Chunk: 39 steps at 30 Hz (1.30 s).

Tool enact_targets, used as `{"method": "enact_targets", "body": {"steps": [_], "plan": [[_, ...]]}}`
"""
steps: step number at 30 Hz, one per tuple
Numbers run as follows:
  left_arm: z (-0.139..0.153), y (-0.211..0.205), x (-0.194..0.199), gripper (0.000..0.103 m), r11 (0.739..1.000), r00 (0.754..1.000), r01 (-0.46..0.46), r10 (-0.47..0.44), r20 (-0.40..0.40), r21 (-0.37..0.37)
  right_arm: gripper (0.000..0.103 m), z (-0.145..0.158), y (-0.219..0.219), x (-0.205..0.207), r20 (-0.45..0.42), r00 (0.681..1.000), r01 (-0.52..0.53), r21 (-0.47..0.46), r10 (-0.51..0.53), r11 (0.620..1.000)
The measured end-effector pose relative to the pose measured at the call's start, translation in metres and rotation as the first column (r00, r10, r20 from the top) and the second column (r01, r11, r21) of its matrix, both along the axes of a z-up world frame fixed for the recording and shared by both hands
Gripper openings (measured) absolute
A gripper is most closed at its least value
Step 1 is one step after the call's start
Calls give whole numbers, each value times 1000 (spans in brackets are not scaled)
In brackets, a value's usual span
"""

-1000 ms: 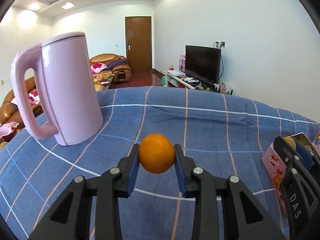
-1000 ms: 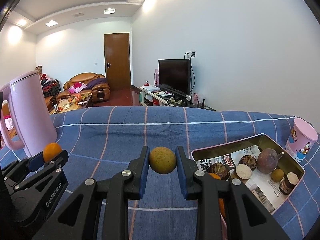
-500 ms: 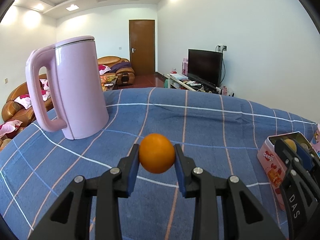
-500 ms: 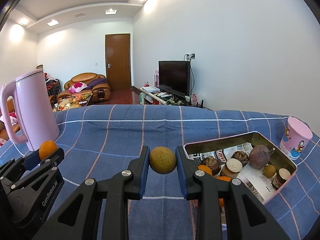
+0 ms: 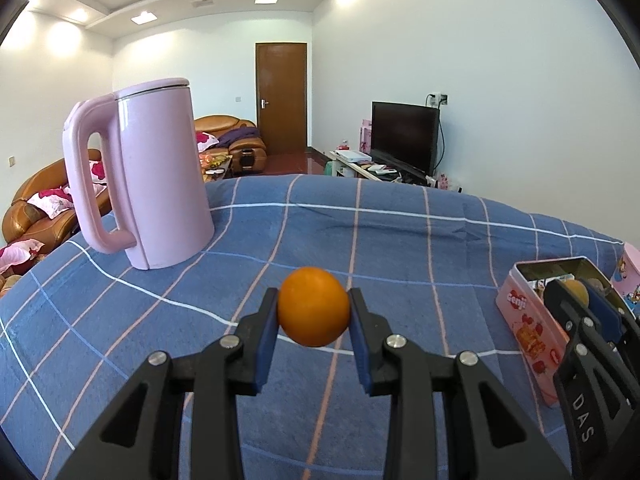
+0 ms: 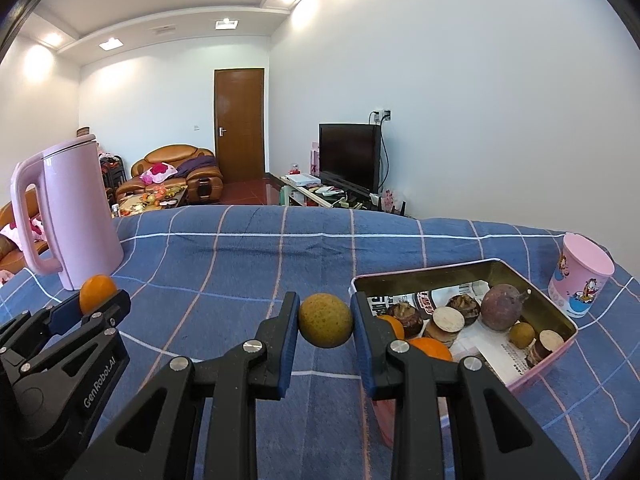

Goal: Organize fruits
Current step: 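Carry the orange and yellow-green fruit toward the pink tin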

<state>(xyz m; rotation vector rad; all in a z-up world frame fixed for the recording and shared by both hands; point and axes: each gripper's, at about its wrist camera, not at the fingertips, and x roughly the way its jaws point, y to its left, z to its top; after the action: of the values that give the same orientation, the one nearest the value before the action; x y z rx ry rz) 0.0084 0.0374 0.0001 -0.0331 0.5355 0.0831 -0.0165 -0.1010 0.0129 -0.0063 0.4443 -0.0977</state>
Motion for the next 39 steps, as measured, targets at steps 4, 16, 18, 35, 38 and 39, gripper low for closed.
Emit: {"method": "enact_targets", "body": {"steps": [4, 16, 18, 35, 38, 39], "plan": [[1, -5, -6, 35, 1000, 1000, 2, -2, 11, 9, 28, 1, -2, -5, 2, 1000, -5, -4, 5, 1000], [1, -26, -16, 35, 999, 1000, 30, -30, 6, 17, 28, 2, -20, -22, 5, 1000, -10, -17, 10, 1000], [1, -31, -17, 35, 999, 999, 37, -37, 4, 17, 28, 2, -24, -24, 4, 1000, -8, -18, 8, 1000], [2, -68, -32, 35, 995, 995, 100, -100, 12, 20, 28, 4, -54, -46, 26, 1000, -1, -49, 2, 999], [2, -78, -32, 35, 992, 992, 125, -126, 11, 6, 28, 5, -69, -48, 29, 999, 29, -51, -27, 998], [2, -81, -32, 35, 991, 991, 134, -134, 14, 2, 28, 4, -73, -49, 32, 999, 39, -51, -37, 998]]}}
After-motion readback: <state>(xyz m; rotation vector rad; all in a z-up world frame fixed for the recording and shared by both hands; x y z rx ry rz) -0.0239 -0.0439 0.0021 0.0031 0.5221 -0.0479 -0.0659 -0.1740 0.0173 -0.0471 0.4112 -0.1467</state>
